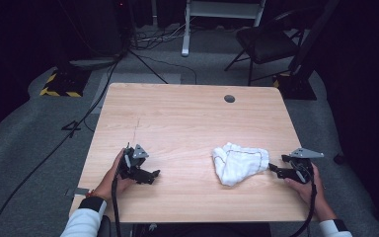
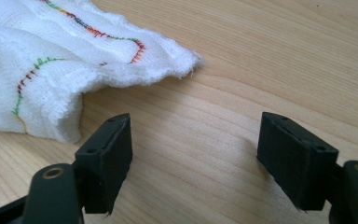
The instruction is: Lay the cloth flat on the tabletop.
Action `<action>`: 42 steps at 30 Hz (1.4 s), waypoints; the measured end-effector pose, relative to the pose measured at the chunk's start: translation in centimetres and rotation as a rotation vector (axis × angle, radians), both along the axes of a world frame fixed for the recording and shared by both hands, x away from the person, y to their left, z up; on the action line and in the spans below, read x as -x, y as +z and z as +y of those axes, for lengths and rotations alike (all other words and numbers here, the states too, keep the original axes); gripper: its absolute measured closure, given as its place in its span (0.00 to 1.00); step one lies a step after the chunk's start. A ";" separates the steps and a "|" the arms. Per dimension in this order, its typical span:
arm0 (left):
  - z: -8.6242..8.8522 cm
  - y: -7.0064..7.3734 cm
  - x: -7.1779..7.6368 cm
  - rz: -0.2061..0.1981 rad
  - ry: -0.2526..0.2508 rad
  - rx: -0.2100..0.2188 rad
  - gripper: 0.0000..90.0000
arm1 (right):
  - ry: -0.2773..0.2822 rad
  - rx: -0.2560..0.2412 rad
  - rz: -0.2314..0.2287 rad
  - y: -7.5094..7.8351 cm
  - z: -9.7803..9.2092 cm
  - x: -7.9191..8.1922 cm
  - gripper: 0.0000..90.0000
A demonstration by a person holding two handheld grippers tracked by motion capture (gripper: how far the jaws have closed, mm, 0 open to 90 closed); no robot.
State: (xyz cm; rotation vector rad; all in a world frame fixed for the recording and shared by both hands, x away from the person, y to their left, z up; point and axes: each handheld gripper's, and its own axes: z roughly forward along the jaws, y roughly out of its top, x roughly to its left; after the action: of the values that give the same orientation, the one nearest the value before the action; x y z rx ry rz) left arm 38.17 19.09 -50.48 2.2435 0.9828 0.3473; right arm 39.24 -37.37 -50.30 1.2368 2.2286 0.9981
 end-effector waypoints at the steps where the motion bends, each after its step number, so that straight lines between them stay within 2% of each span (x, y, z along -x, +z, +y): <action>1: 0.0 0.0 0.0 -0.001 -0.003 -0.001 0.00 | 0.000 -0.001 0.000 0.0 0.0 0.0 0.30; 4: 0.0 0.0 0.0 -0.004 -0.007 -0.002 0.00 | -0.001 -0.001 0.000 0.0 0.0 0.0 0.30; 8: 0.2 0.0 0.0 -0.004 -0.039 0.000 0.00 | -0.004 -0.006 0.001 0.0 -0.1 0.0 0.31; 12: 0.2 0.0 0.0 -0.004 -0.043 -0.001 0.00 | -0.016 -0.006 0.013 0.2 -0.1 0.0 0.34; 14: 0.1 0.0 0.0 -0.004 -0.046 0.000 0.00 | -0.005 -0.027 0.022 0.3 -0.1 0.0 0.38; 15: 0.1 0.0 0.0 -0.002 -0.050 -0.002 0.00 | 0.004 -0.041 0.031 0.3 0.0 0.0 0.39; 17: -0.1 0.0 0.0 -0.001 -0.057 -0.001 0.00 | 0.036 -0.029 0.029 0.5 0.7 -0.1 0.40; 20: -0.3 0.0 0.1 -0.002 -0.064 -0.001 0.00 | 0.100 -0.013 0.000 1.3 2.1 -0.1 0.46; 25: -1.2 0.0 0.2 -0.002 -0.090 -0.003 0.00 | 0.184 -0.022 -0.039 2.5 4.6 0.3 0.55; 31: -3.4 0.0 0.3 -0.002 -0.140 -0.002 0.00 | 0.287 0.012 -0.036 2.6 7.7 0.7 0.67; 35: -6.1 0.1 0.2 -0.005 -0.214 -0.004 0.00 | 0.340 0.017 -0.031 2.6 9.7 0.7 0.70; 42: -11.1 0.4 0.1 0.015 -0.326 -0.026 0.03 | 0.448 0.042 -0.038 2.5 14.5 1.1 0.70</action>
State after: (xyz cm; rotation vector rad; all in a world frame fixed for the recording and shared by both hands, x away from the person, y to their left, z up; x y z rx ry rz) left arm 38.08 7.98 -50.04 2.3831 0.6066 0.1988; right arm 38.10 -22.86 -47.79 0.7025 2.5395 1.1105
